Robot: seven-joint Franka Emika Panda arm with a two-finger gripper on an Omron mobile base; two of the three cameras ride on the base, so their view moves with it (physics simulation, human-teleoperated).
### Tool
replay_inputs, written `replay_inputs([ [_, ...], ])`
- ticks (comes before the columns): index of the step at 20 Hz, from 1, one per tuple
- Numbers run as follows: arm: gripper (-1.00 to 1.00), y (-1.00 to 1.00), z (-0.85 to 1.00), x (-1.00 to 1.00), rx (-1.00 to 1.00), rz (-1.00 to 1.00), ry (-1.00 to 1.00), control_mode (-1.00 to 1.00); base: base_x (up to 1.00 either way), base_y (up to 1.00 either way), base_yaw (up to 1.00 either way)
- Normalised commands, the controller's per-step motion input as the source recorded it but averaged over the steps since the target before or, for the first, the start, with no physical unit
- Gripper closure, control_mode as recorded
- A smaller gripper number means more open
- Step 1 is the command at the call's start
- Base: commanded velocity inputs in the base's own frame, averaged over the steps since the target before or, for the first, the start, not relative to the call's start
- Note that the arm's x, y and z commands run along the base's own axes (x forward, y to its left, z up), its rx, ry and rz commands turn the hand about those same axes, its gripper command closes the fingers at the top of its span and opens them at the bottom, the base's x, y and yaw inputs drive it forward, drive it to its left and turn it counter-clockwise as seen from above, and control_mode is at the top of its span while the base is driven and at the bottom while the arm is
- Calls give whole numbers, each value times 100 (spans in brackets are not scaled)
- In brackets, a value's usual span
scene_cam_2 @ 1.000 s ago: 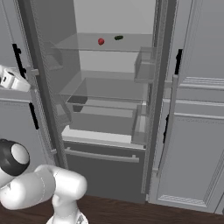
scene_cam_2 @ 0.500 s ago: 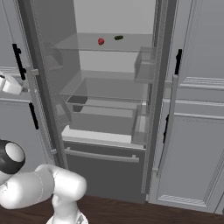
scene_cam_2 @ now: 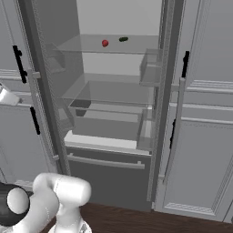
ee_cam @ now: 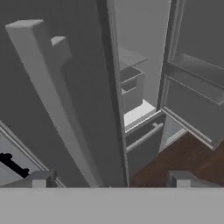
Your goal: Take the strawberry from the fridge and place it on top of the pancake, located on the dining counter.
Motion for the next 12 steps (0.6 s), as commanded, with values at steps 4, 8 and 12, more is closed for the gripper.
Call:
replay_inputs([
  [4,-100,-100,2,-24,58,28,7,-100,0,0,0],
  [8,-100,-100,2,0,80,9,24,-100,0,0,0],
  [12,-100,-100,0,47,87,1,34,-100,0,0,0],
])
